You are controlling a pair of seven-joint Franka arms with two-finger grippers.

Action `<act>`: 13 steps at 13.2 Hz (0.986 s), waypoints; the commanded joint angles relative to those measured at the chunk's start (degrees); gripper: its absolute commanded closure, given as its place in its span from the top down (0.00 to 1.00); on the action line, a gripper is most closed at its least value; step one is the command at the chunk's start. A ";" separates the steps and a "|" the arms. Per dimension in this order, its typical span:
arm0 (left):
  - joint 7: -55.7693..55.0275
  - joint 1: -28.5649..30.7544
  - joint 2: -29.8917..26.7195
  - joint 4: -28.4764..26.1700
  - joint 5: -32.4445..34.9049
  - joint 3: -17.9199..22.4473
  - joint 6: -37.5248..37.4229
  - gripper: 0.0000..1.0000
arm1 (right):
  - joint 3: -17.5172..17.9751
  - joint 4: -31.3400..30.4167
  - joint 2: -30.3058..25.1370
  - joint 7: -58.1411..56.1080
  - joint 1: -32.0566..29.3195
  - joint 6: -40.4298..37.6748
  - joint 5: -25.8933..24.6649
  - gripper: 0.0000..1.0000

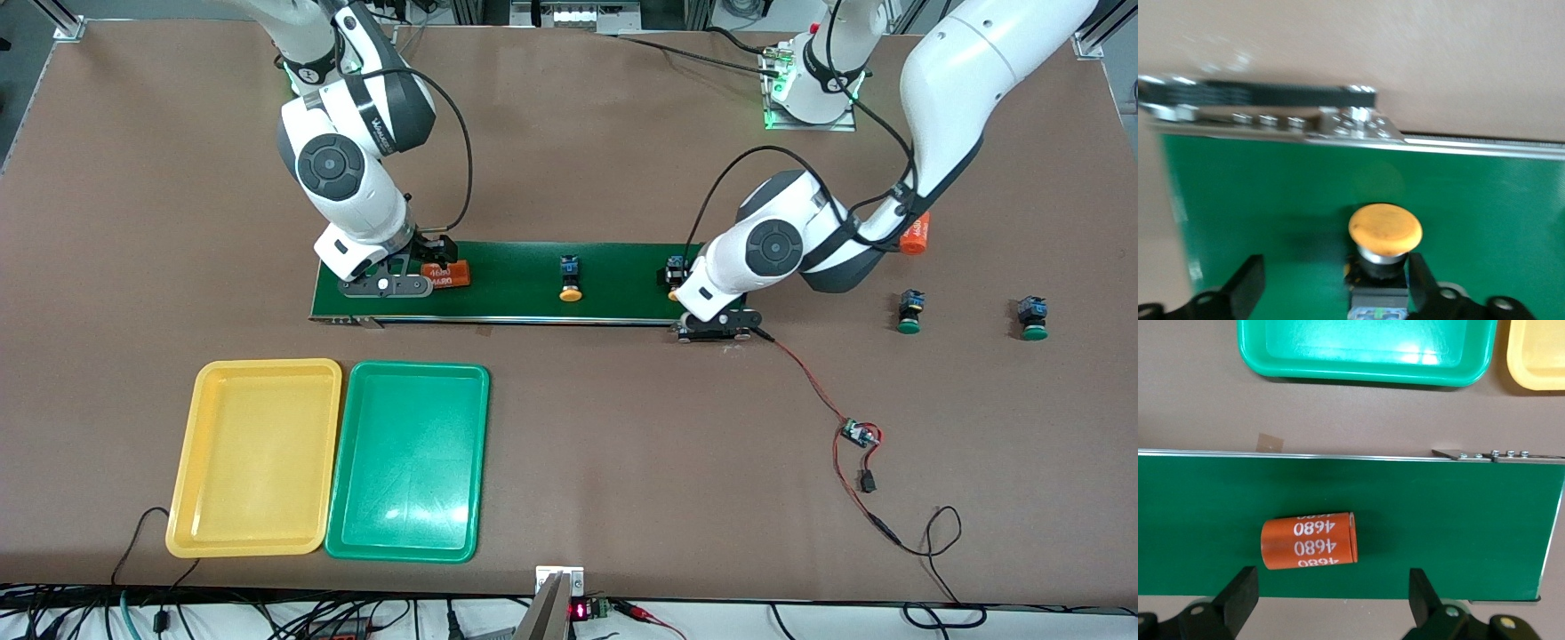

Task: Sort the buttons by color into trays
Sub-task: 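Place the green button on the conveyor while the right gripper reaches the belt, then grasp the yellow button with the right gripper while the left gripper grasps another button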

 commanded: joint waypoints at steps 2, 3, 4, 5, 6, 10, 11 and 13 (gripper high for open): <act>0.61 0.95 -4.77 9.80 -0.41 -0.56 -14.75 1.00 | -0.36 -0.74 -0.40 0.12 0.18 1.16 0.83 1.00; 0.96 0.87 -4.60 14.37 -0.41 -0.39 -20.81 1.00 | -0.36 -0.65 -0.39 0.29 0.18 1.25 0.65 1.00; 2.96 0.95 -4.42 17.11 -0.32 0.05 -25.39 1.00 | -0.45 -0.65 -0.39 0.47 0.00 1.16 0.56 1.00; 7.16 2.52 -4.42 18.01 -0.23 1.18 -27.70 1.00 | -0.62 -0.65 -0.39 0.47 -0.17 1.16 0.56 1.00; 12.07 6.10 -4.42 17.58 -0.23 1.72 -28.07 1.00 | -0.71 -0.56 -0.39 0.47 0.00 1.16 0.56 1.00; 28.09 17.99 -3.46 14.33 4.67 2.86 -27.55 1.00 | -0.71 -0.12 1.79 3.53 2.98 4.22 0.65 1.00; 30.03 18.96 -3.19 14.06 7.30 3.04 -27.55 1.00 | -0.71 -0.03 2.06 4.68 3.42 4.76 0.65 1.00; 35.64 22.90 -1.70 13.71 11.00 3.04 -26.59 1.00 | -0.71 0.32 2.59 9.15 4.56 5.38 0.83 1.00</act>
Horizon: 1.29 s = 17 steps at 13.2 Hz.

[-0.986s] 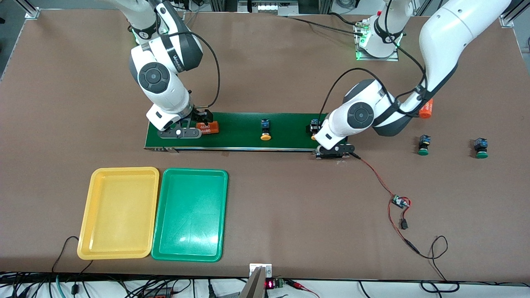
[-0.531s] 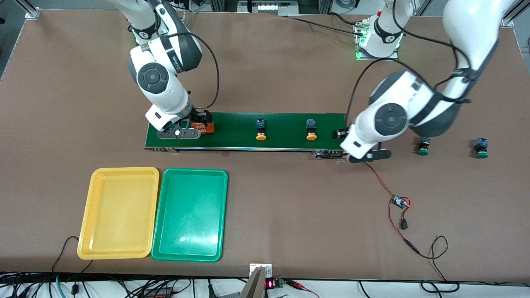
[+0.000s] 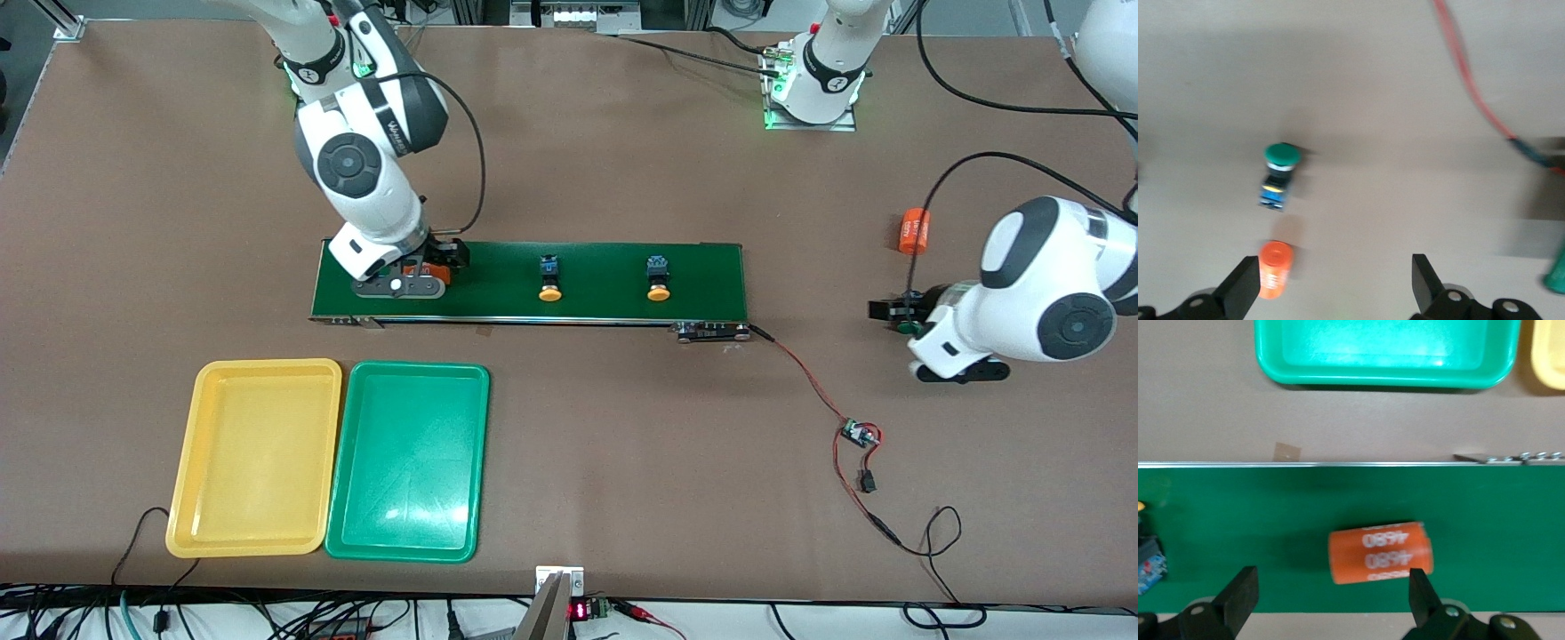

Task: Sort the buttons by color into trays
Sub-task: 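Grasp the yellow button with the right gripper while the left gripper grasps another button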

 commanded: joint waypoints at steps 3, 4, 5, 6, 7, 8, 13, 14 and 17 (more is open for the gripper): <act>10.82 7.51 0.86 -7.06 3.82 -0.68 8.19 1.00 | -0.16 0.54 1.93 8.46 2.60 2.22 0.78 1.00; 12.22 9.71 0.68 -9.44 4.52 -0.68 10.83 1.00 | -0.16 0.72 2.28 9.08 2.95 2.75 0.78 1.00; 13.46 11.21 0.59 -11.47 5.31 -0.68 13.73 1.00 | -0.16 0.81 2.81 8.92 3.65 3.36 0.70 1.00; 14.25 12.96 0.76 -12.88 6.45 -0.68 16.46 1.00 | -0.08 0.81 3.16 8.39 4.79 3.98 0.61 1.00; 14.35 14.89 0.85 -14.90 7.07 -0.68 19.27 1.00 | 0.01 0.81 3.51 8.39 5.93 4.16 0.61 1.00; 14.35 16.13 0.94 -16.83 8.21 -0.68 22.69 1.00 | 0.10 0.81 3.69 8.21 6.20 4.16 0.52 1.00; 14.35 20.27 2.69 -23.43 12.70 -0.24 33.78 0.98 | 0.19 2.38 4.91 8.82 7.17 3.98 0.61 1.00; 14.43 20.45 3.13 -24.14 12.70 -0.06 35.63 0.98 | 0.19 3.00 5.79 9.18 7.35 3.98 0.69 1.00; 14.35 21.15 3.58 -25.37 12.70 -0.06 36.17 0.77 | 0.19 4.58 7.91 9.27 7.96 3.90 0.78 1.00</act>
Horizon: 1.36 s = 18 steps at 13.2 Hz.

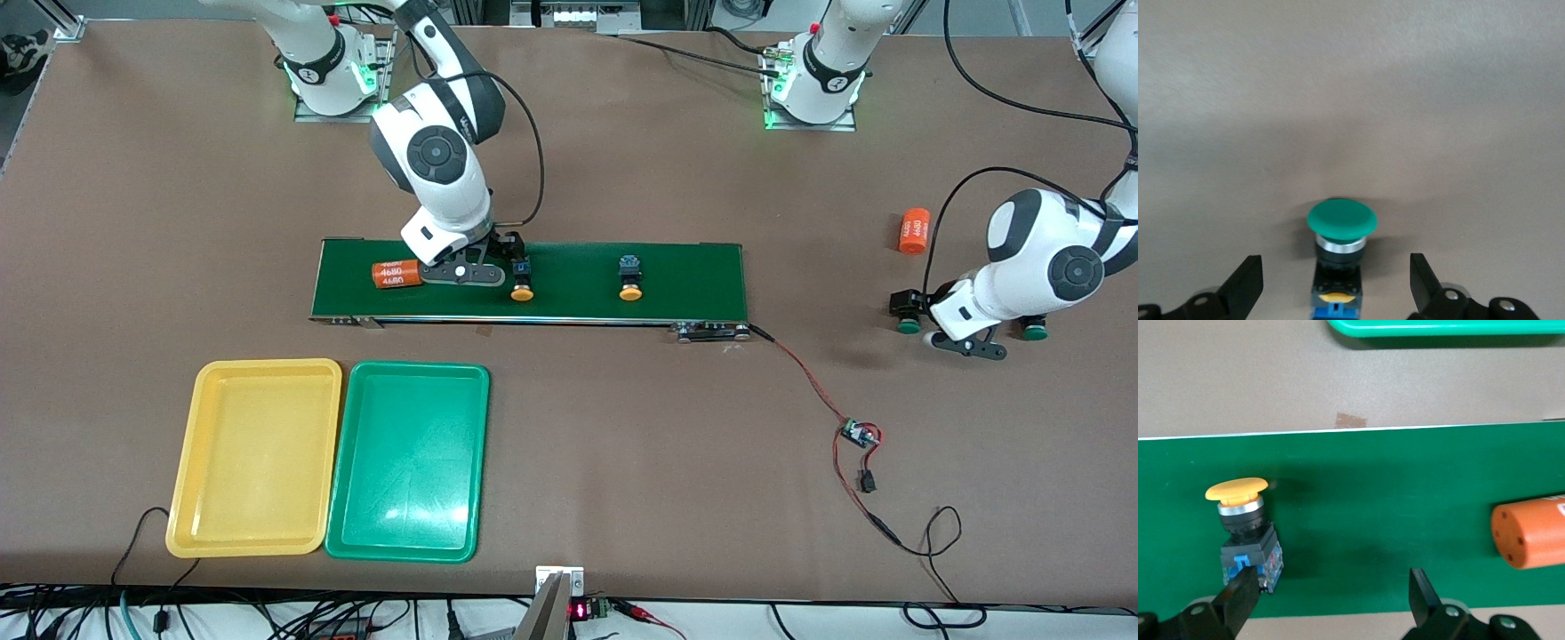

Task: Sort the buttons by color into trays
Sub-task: 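Grasp the yellow button with the right gripper while the left gripper grasps another button, then carry the yellow button into the yellow tray while the left gripper places its button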

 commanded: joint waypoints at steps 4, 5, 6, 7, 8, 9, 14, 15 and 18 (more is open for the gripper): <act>2.50 2.46 0.77 -0.97 1.48 -0.61 1.00 0.26 | -0.17 3.17 2.14 1.10 1.02 -0.35 0.86 1.00; 3.73 2.46 0.68 -0.70 1.48 -0.78 1.00 0.21 | -0.17 3.53 2.22 1.10 1.02 -0.43 0.86 1.00; 5.23 2.46 0.50 -0.27 1.48 -1.22 0.82 0.18 | -0.17 3.53 2.23 1.19 1.02 -0.44 0.86 1.00; 6.72 2.46 -0.11 0.35 1.48 -2.01 0.56 0.18 | -0.17 3.53 2.75 1.63 1.02 -0.17 0.86 1.00; 6.39 2.63 -1.07 2.88 1.22 -8.45 -4.93 0.18 | -0.17 4.40 4.93 3.89 1.28 0.61 0.86 1.00; 6.12 2.20 -0.99 5.43 0.43 -11.22 -9.77 0.19 | -0.17 4.84 5.91 3.92 1.28 0.79 0.86 1.00; -7.73 -5.69 -0.64 11.07 -3.08 -18.98 -22.20 0.22 | -0.17 4.94 6.18 2.95 0.84 0.71 0.33 0.52; -10.64 -7.72 -0.64 11.16 -6.57 -19.06 -22.21 0.22 | -0.17 4.94 6.18 3.04 0.75 0.62 0.33 0.37; -20.48 -15.18 0.15 13.27 -17.13 -18.54 -19.85 0.22 | -0.34 7.82 4.95 2.42 -0.03 -3.04 -0.19 0.02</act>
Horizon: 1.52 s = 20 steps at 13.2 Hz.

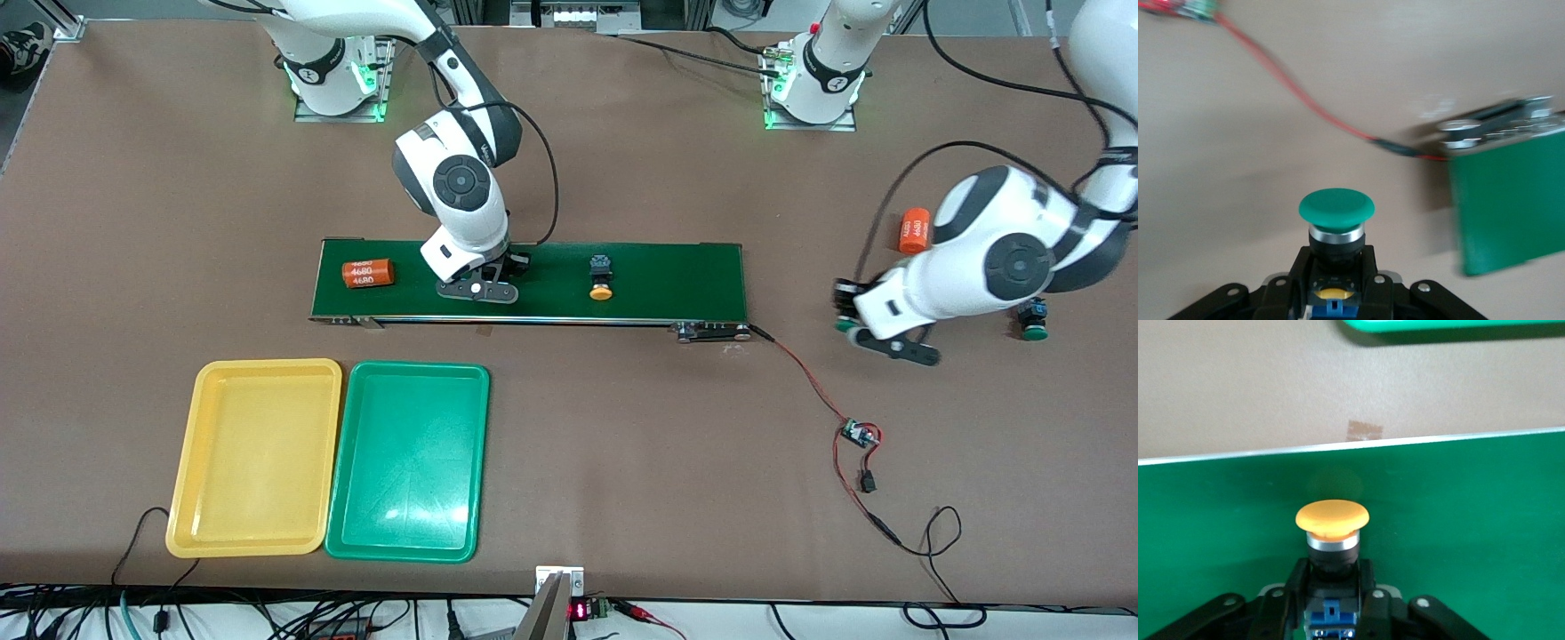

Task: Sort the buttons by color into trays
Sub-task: 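Carry the yellow button into the yellow tray while the left gripper places its button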

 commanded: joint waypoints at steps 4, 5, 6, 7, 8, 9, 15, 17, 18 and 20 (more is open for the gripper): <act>-18.96 -14.06 0.75 2.09 -4.63 2.79 5.63 0.22 | -2.41 10.89 -1.71 -2.46 -2.01 -13.15 -0.45 0.00; -20.46 -15.91 0.75 1.83 -4.63 3.67 6.85 0.21 | -4.16 12.82 -2.42 -4.21 -2.71 -15.35 -0.45 0.00; -22.13 -17.93 0.75 1.13 -4.63 5.16 8.08 0.22 | -6.44 15.28 -2.60 -6.84 -3.41 -17.46 -0.36 0.00; -23.71 -19.69 0.75 0.43 -4.37 6.65 10.10 0.22 | -8.03 17.56 -2.69 -9.91 -4.81 -18.87 -0.36 0.00; -24.77 -20.92 0.75 -0.28 -4.36 7.62 11.86 0.22 | -8.57 18.80 -2.86 -12.21 -6.48 -19.06 -0.36 0.00; -27.04 -22.59 0.75 -0.98 -4.36 8.41 13.62 0.22 | -9.01 19.77 -3.04 -13.97 -8.84 -19.15 -0.45 0.00; -31.37 -29.11 0.75 -2.21 -3.92 12.55 14.25 0.49 | -8.84 21.19 -1.29 -31.27 -24.84 -18.71 -0.36 0.00; -31.99 -30.60 0.49 -2.22 -3.49 13.60 14.25 1.00 | -8.75 23.98 2.12 -34.63 -28.97 -18.27 -0.28 0.00; -31.99 -30.34 0.14 -1.87 -3.40 13.61 13.99 1.00 | -8.75 25.57 3.97 -36.03 -30.91 -18.18 -0.19 0.00; -31.81 -29.47 -1.08 -1.25 -3.40 13.17 13.28 1.00 | -8.75 26.90 7.49 -40.77 -33.11 -15.21 -0.19 0.00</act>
